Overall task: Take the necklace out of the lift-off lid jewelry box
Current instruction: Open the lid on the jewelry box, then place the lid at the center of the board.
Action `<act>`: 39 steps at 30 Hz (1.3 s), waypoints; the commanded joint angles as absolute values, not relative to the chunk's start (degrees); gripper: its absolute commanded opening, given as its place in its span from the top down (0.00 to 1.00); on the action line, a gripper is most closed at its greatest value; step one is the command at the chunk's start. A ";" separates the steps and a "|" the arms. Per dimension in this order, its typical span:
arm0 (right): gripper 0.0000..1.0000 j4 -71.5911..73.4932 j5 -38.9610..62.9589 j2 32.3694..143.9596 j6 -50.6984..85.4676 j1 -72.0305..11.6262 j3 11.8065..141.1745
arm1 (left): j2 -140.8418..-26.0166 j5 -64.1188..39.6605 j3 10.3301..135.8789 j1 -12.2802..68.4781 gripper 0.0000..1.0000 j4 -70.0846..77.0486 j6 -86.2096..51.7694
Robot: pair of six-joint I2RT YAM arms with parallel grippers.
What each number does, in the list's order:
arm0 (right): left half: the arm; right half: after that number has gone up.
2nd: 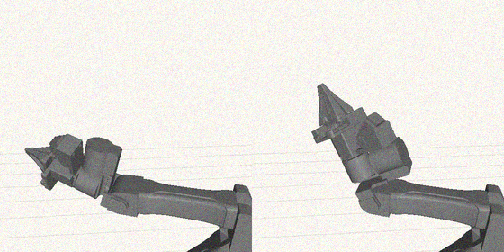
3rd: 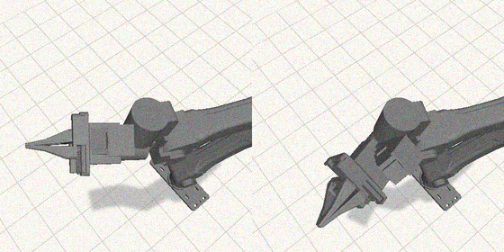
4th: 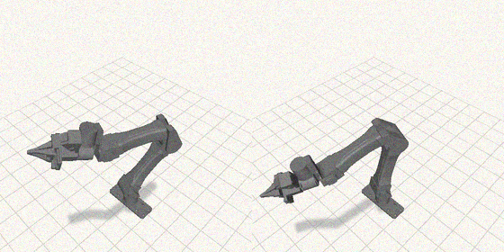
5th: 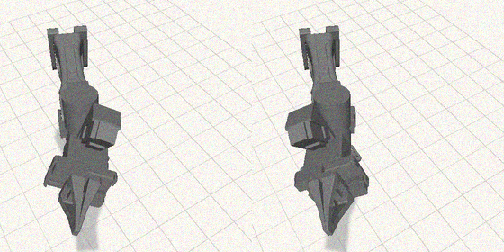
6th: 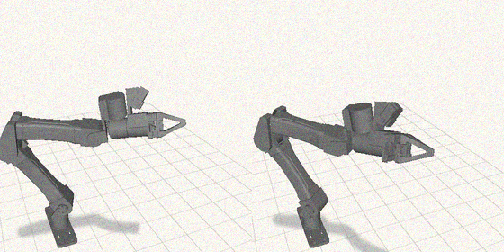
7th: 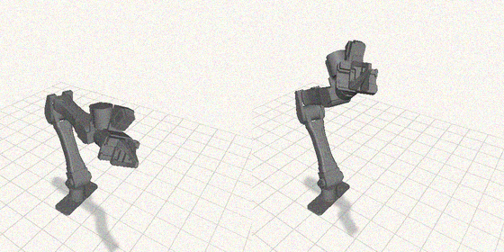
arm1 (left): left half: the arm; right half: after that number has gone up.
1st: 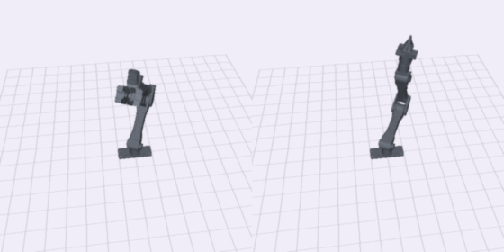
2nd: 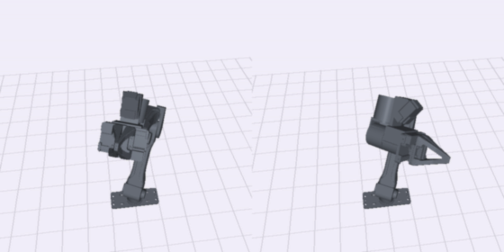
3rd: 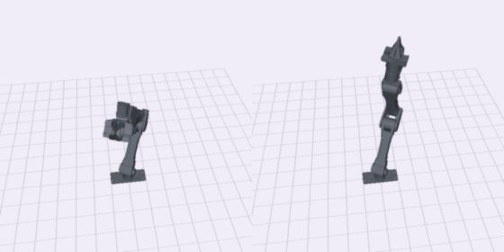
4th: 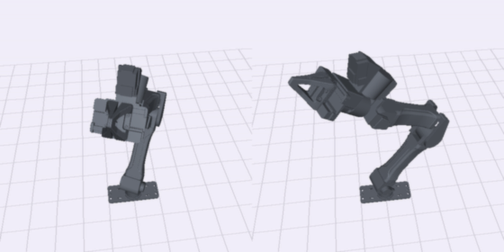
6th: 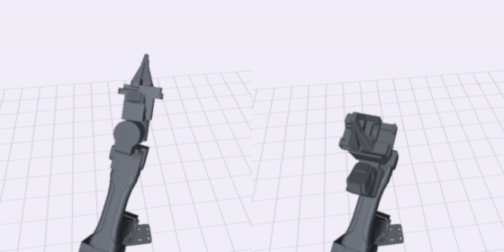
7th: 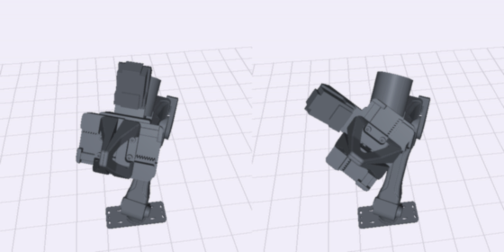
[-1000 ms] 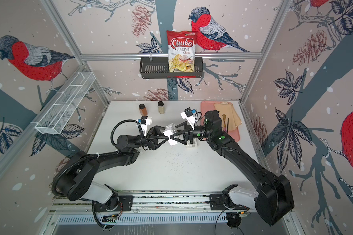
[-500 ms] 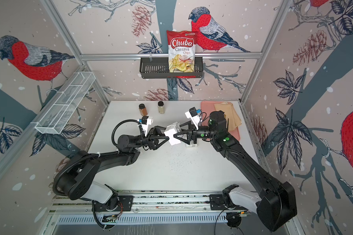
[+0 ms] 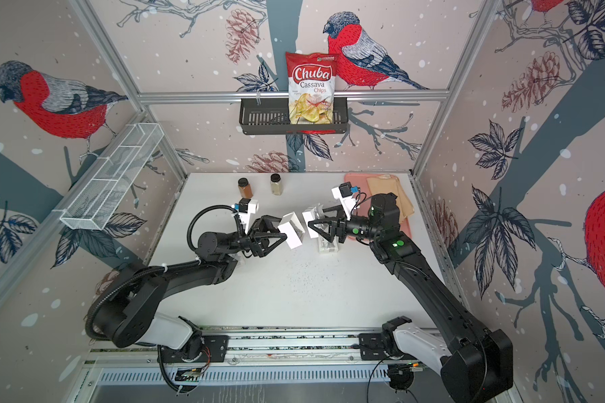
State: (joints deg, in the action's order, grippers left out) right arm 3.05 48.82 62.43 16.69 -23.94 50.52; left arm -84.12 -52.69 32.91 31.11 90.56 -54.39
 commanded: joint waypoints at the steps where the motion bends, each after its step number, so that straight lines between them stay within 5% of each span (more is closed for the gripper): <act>1: 0.28 -1.56 38.92 65.95 16.34 -25.78 51.32 | -82.84 -53.97 32.69 30.55 0.32 98.04 -55.63; 14: 0.33 -12.40 16.28 96.22 19.24 -37.84 60.75 | -76.55 -53.85 30.60 29.84 0.32 90.58 -50.61; 22: 0.28 -14.35 10.58 104.65 20.55 -38.76 64.96 | -72.10 -53.21 29.38 29.86 0.32 83.04 -45.71; 31: 0.14 -15.58 10.37 102.45 18.96 -38.22 64.94 | -70.73 -52.56 28.75 29.86 0.31 81.52 -44.23; 39: 0.22 -8.74 26.00 90.51 16.21 -31.14 57.23 | -71.92 -53.27 28.37 29.77 0.32 84.98 -46.00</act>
